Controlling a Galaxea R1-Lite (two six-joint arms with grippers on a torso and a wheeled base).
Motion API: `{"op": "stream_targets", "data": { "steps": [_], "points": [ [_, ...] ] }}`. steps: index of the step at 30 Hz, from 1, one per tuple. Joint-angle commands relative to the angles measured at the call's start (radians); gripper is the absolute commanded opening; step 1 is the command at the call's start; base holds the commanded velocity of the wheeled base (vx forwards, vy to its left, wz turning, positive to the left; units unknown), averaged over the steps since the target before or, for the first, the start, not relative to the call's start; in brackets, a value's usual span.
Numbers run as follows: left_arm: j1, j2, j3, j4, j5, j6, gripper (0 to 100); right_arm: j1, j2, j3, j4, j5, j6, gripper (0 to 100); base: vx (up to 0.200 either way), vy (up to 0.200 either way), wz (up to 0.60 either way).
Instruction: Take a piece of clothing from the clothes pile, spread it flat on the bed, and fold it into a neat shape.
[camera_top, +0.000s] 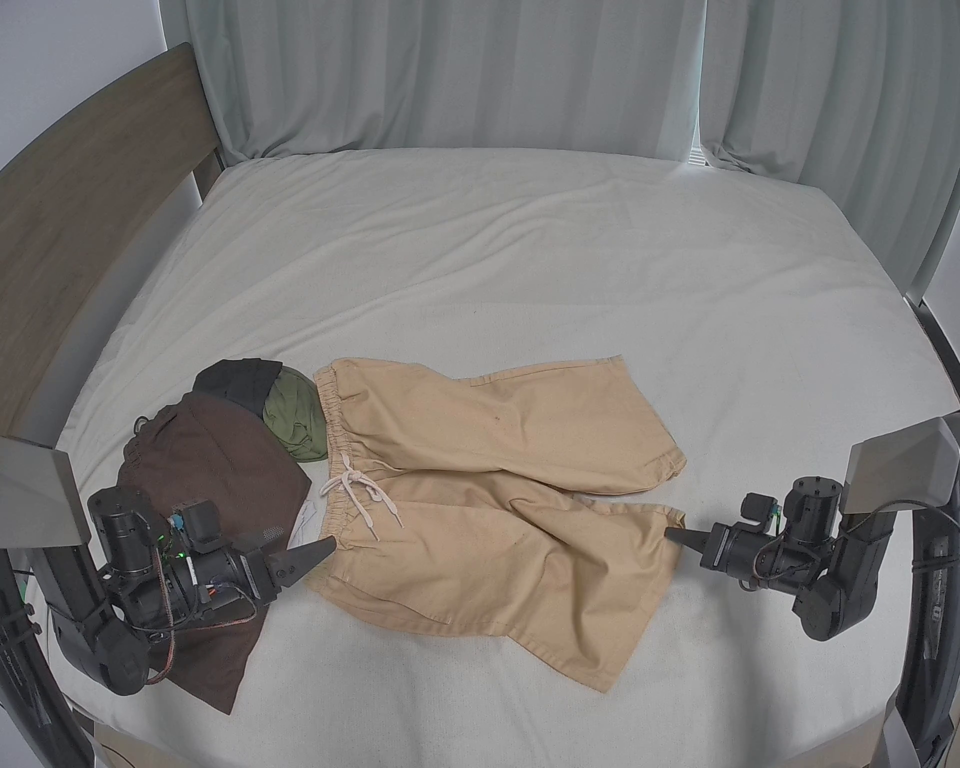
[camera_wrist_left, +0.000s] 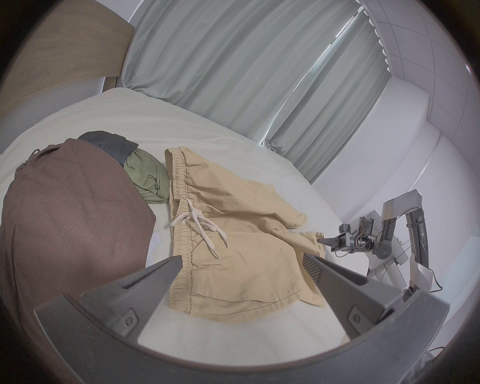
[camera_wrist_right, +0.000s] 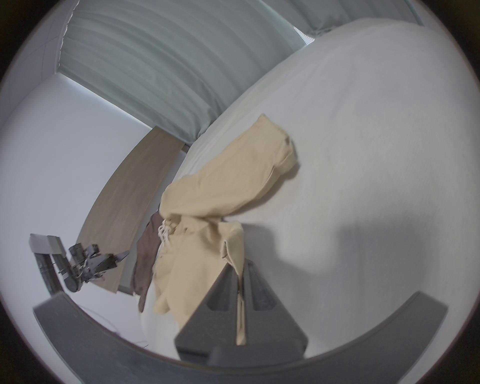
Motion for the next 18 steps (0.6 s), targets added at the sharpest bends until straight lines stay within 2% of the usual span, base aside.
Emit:
{"op": "stream_targets", "data": {
  "steps": [1, 4, 12, 18],
  "points": [
    [-0.002, 0.0, 0.001, -0.001, 0.0, 0.0, 100, -0.005, 0.017, -0.046, 0.0, -0.027, 0.002, 0, 0.0, 0.0, 0.0],
    [-0.002, 0.0, -0.001, -0.001, 0.0, 0.0, 100, -0.005, 0.046, -0.074, 0.0, -0.05, 0.002, 0, 0.0, 0.0, 0.0],
    [-0.004, 0.0, 0.001, -0.001, 0.0, 0.0, 100, -0.013, 0.047, -0.132, 0.0, -0.056, 0.004, 0, 0.0, 0.0, 0.0],
    [-0.004, 0.002, 0.001, -0.001, 0.0, 0.0, 100, -0.013, 0.084, -0.212, 0.0, -0.123, 0.007, 0, 0.0, 0.0, 0.0]
  ]
}}
